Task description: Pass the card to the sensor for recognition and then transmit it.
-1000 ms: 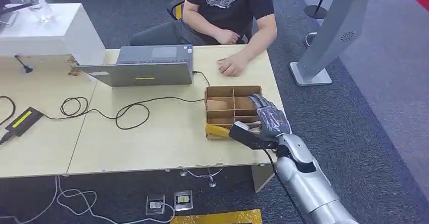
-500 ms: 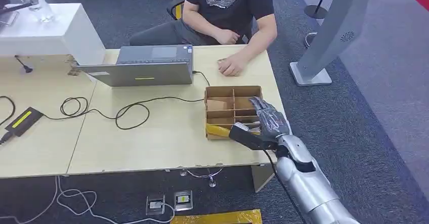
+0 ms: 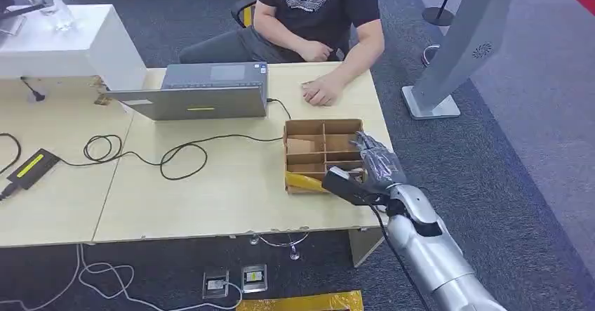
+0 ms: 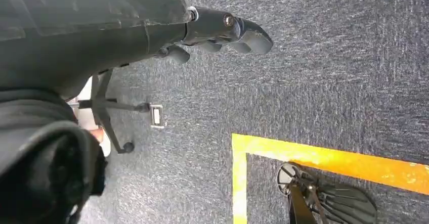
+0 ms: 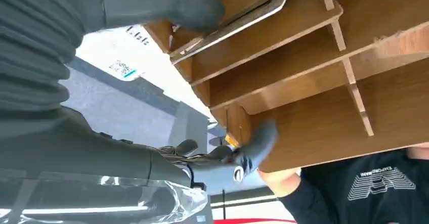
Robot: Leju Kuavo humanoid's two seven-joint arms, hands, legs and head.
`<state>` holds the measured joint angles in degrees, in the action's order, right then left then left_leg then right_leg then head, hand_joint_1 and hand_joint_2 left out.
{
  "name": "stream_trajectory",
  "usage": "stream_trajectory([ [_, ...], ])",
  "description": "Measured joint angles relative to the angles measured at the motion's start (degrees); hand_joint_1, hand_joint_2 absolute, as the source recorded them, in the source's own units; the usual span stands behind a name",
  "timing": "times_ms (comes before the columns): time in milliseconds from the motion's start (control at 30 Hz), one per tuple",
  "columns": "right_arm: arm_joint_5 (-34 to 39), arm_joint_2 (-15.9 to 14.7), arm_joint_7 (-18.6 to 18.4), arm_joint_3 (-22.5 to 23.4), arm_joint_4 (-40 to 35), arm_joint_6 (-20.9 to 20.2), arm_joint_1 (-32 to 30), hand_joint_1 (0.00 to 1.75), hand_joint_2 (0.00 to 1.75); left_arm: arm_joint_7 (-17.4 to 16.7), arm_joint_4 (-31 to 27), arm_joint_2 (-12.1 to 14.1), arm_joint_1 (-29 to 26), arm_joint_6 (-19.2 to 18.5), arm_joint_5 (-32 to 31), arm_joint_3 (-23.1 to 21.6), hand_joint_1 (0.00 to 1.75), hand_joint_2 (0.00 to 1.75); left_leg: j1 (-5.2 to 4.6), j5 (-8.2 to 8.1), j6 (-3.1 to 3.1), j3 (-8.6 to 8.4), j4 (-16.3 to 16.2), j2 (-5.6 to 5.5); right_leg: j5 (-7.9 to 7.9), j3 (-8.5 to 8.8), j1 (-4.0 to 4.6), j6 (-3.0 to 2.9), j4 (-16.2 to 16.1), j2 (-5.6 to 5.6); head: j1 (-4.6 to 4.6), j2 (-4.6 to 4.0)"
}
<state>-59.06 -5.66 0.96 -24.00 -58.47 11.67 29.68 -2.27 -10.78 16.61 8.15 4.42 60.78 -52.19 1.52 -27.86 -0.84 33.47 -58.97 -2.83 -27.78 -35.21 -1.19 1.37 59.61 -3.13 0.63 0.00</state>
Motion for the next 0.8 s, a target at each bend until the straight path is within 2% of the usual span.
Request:
stream_trajectory([
  [800,2.91,0.00,2.82,-0.07,0.00,0.68,-0.41,1.75,1.75,-0.09,0.00,0.13,0.01,0.02,-0.20,-0.02,0.00,0.00,0.00,0.00,0.00,0.00,0.00,0.00,0.00,0.00,0.00,0.00,0.00,0.00,0.00,0.00],
])
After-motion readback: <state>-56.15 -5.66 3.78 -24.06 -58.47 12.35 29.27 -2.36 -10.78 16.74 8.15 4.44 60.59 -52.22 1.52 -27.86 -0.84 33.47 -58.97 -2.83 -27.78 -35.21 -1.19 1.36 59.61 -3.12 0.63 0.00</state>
